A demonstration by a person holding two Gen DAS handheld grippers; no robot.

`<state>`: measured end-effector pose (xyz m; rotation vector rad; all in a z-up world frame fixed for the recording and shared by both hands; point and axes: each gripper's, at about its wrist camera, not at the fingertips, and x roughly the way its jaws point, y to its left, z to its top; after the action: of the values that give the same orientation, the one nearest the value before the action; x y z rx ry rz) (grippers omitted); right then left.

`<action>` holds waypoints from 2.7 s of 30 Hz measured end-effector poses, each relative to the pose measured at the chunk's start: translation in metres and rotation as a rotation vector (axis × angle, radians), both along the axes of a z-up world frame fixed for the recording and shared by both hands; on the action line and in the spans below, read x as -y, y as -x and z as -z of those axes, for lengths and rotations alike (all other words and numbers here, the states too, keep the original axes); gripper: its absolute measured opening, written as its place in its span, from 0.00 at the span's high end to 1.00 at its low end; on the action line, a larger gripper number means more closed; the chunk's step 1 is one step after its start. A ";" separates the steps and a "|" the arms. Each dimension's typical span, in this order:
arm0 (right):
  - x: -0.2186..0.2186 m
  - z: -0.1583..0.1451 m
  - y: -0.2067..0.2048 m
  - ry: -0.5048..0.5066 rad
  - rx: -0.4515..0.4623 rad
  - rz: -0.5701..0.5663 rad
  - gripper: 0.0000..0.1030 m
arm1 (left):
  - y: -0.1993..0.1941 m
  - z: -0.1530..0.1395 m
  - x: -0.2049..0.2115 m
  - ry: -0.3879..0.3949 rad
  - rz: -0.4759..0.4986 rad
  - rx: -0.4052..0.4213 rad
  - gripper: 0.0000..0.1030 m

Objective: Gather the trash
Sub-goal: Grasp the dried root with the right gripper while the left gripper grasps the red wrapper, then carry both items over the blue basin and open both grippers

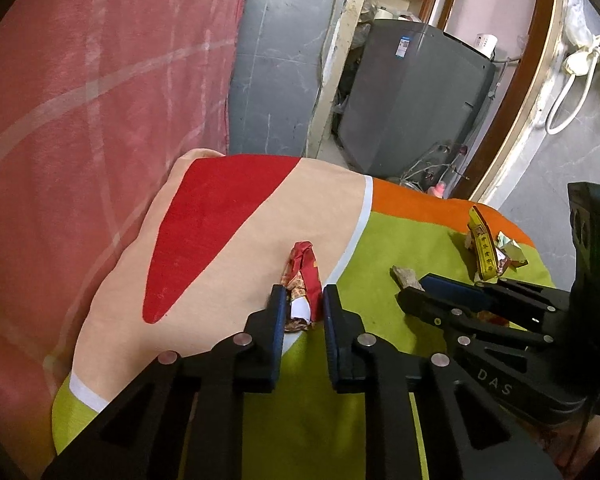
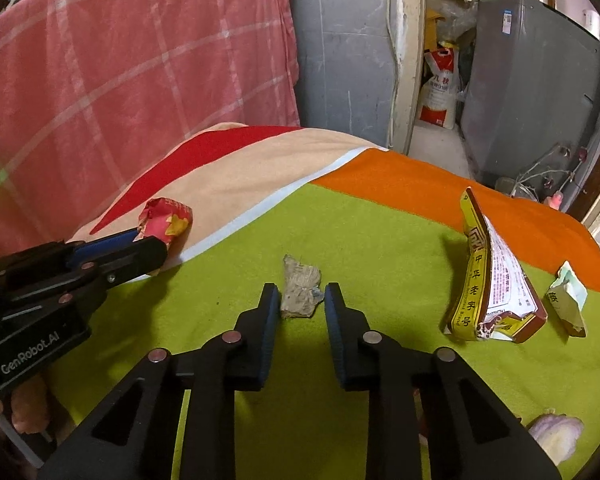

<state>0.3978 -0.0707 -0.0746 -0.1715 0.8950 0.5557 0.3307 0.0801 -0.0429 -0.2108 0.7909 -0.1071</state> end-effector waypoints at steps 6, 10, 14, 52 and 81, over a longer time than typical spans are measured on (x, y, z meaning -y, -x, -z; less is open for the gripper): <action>0.003 -0.006 0.007 -0.021 0.029 0.002 0.81 | 0.008 -0.003 0.004 0.006 0.001 0.012 0.90; 0.013 -0.021 0.021 -0.055 0.090 0.014 0.81 | 0.014 -0.008 0.008 0.029 0.006 0.033 0.90; 0.031 -0.037 0.043 -0.097 0.180 0.043 0.81 | 0.025 -0.018 0.019 0.047 0.018 0.086 0.90; 0.335 -0.074 0.164 -0.121 0.607 0.641 0.81 | 0.050 -0.067 0.338 0.021 0.524 0.307 0.90; 0.394 -0.039 0.147 -0.161 0.506 0.787 0.69 | 0.004 -0.023 0.390 0.057 0.565 0.112 0.73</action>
<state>0.2504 -0.4650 -0.0354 0.1842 0.3632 -0.1563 0.3263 -0.3098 -0.0195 -0.0295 0.7185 -0.6693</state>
